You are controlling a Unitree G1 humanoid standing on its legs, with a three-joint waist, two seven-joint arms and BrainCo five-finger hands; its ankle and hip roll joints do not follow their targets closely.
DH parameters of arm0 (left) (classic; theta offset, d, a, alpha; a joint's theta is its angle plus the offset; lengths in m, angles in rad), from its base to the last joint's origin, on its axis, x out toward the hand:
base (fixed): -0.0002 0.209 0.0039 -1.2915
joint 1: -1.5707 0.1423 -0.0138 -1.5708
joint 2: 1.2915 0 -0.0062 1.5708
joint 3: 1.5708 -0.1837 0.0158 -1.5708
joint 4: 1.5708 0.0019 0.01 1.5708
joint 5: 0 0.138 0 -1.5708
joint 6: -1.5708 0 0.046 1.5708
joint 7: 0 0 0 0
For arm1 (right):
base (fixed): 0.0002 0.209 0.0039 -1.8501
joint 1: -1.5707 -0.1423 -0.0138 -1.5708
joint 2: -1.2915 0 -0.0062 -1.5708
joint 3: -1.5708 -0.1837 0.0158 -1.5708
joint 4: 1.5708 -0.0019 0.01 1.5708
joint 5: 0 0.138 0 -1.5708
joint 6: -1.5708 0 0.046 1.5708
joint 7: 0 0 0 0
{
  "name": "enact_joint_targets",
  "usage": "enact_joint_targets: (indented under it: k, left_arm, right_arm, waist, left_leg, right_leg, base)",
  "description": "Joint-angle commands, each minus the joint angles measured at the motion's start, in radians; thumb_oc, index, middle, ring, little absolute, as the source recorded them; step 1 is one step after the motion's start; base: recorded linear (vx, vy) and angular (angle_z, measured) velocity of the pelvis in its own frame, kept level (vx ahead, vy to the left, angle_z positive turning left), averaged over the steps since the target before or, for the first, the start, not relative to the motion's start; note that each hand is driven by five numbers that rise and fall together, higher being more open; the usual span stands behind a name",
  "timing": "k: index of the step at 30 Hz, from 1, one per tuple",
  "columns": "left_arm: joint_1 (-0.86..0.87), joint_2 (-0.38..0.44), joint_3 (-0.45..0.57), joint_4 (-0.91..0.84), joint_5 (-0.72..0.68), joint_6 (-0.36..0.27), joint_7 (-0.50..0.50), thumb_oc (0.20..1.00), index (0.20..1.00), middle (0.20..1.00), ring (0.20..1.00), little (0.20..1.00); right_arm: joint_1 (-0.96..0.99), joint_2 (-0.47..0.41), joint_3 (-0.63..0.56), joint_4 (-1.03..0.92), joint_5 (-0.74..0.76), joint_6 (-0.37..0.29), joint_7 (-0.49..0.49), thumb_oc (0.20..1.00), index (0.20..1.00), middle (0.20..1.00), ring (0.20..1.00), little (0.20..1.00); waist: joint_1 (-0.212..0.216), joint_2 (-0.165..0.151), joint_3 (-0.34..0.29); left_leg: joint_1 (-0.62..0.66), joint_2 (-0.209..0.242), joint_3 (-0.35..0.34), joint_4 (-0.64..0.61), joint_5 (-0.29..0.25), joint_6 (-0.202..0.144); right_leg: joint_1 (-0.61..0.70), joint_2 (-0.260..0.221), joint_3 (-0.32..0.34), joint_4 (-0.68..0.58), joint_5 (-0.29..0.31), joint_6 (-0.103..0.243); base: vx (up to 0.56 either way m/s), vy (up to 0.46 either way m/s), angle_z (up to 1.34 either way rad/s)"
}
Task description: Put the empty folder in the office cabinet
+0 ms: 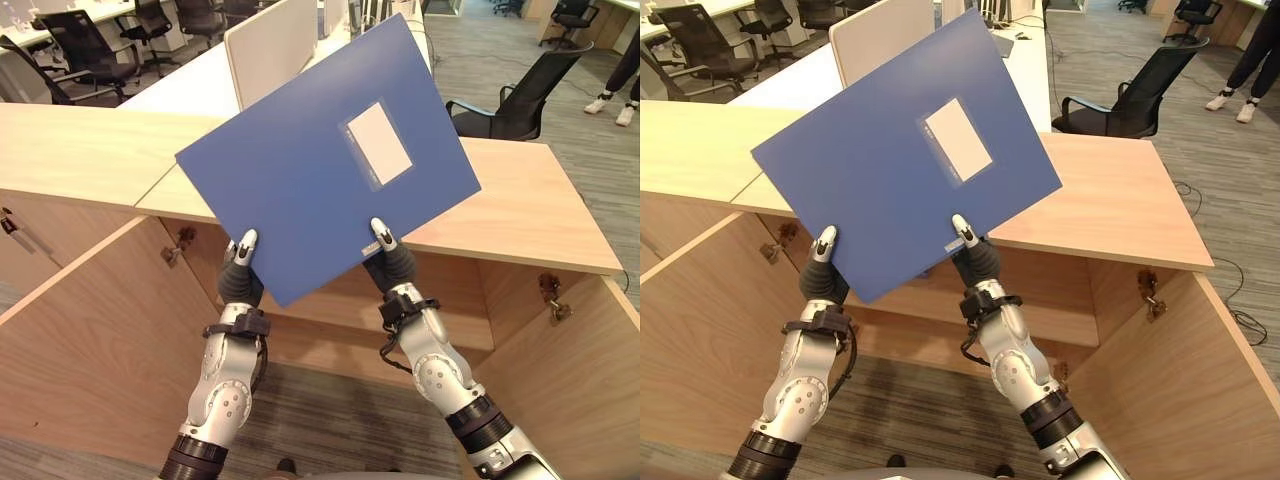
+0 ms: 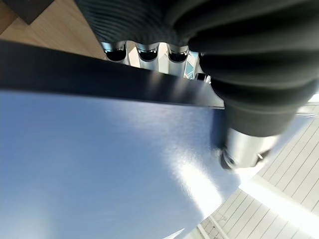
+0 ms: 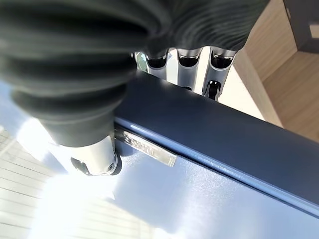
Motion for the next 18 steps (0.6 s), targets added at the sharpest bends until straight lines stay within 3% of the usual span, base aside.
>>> enact_joint_targets:
  k: [1,10,16,17,18]
  left_arm:
    - [-0.014,0.057,0.054,0.0,0.064,-0.03,-0.039,1.0,1.0,1.0,1.0,1.0]
    - [0.078,0.052,0.278,0.183,0.059,-0.037,-0.064,1.0,1.0,1.0,1.0,1.0]
    - [0.12,0.04,0.351,0.334,0.032,-0.028,-0.063,1.0,1.0,1.0,1.0,1.0]
    - [0.146,0.054,0.368,0.413,0.068,-0.008,-0.091,1.0,1.0,1.0,1.0,1.0]
    - [0.145,0.054,0.368,0.415,0.067,-0.008,-0.093,1.0,1.0,1.0,1.0,1.0]
  right_arm:
    - [-0.048,0.003,-0.077,-0.087,-0.068,-0.017,0.075,0.2,0.2,0.2,0.2,0.2]
    - [0.054,-0.091,-0.242,-0.129,-0.154,0.032,0.142,0.2,0.2,0.2,0.2,0.2]
    - [0.079,-0.115,-0.256,-0.15,-0.19,0.067,0.19,0.2,0.2,0.2,0.2,0.2]
    - [0.084,-0.166,-0.265,-0.177,-0.291,0.087,0.228,0.2,0.2,0.2,0.2,0.2]
    - [0.085,-0.166,-0.265,-0.177,-0.291,0.088,0.228,0.2,0.2,0.2,0.2,0.2]
  waist:
    - [-0.003,-0.037,-0.005]
    - [0.006,-0.04,-0.01]
    - [0.011,-0.04,-0.005]
    - [0.013,-0.04,-0.002]
    - [0.013,-0.04,-0.002]
  left_leg:
    - [0.027,-0.006,0.041,0.007,-0.071,0.006]
    - [0.027,-0.006,0.04,0.007,-0.072,0.005]
    - [0.022,-0.005,0.037,0.007,-0.067,0.005]
    - [0.016,-0.004,0.035,0.007,-0.063,0.004]
    - [0.016,-0.004,0.035,0.007,-0.063,0.004]
  right_leg:
    - [0.039,-0.018,0.05,0.014,-0.104,0.044]
    - [0.04,-0.018,0.046,0.011,-0.107,0.045]
    - [0.035,-0.016,0.047,0.01,-0.106,0.045]
    - [0.032,-0.016,0.046,0.011,-0.104,0.047]
    - [0.032,-0.016,0.046,0.011,-0.105,0.047]
  base:
    - [0.0,0.0,0.0]
    - [0.0,0.0,0.0]
    - [0.0,0.0,0.0]
    - [0.0,0.0,0.0]
    - [0.0,0.0,0.0]
